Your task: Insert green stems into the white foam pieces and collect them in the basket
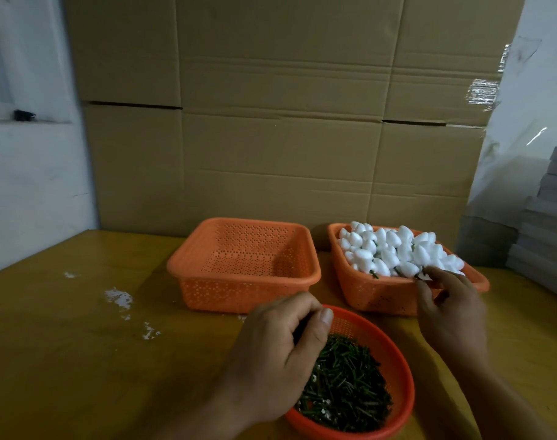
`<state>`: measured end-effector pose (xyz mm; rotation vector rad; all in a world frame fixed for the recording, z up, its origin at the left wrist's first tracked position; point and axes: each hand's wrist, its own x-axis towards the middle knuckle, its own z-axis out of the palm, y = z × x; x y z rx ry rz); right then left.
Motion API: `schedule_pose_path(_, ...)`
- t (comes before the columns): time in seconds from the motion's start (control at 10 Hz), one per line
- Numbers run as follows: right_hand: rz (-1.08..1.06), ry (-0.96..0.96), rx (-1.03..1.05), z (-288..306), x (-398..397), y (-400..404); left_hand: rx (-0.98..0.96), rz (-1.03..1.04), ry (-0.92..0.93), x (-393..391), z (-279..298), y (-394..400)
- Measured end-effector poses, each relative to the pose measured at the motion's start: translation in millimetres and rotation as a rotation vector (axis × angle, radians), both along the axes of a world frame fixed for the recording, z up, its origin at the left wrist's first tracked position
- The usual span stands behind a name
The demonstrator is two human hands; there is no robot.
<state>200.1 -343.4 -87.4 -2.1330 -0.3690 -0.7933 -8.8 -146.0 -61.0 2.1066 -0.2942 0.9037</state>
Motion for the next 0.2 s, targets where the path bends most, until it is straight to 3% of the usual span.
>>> schedule_pose_path(0.2,-0.001,-0.094,0.142,3.4,-6.4,0.2,-0.047,-0.046,-0.012,0.7,0.7,1.4)
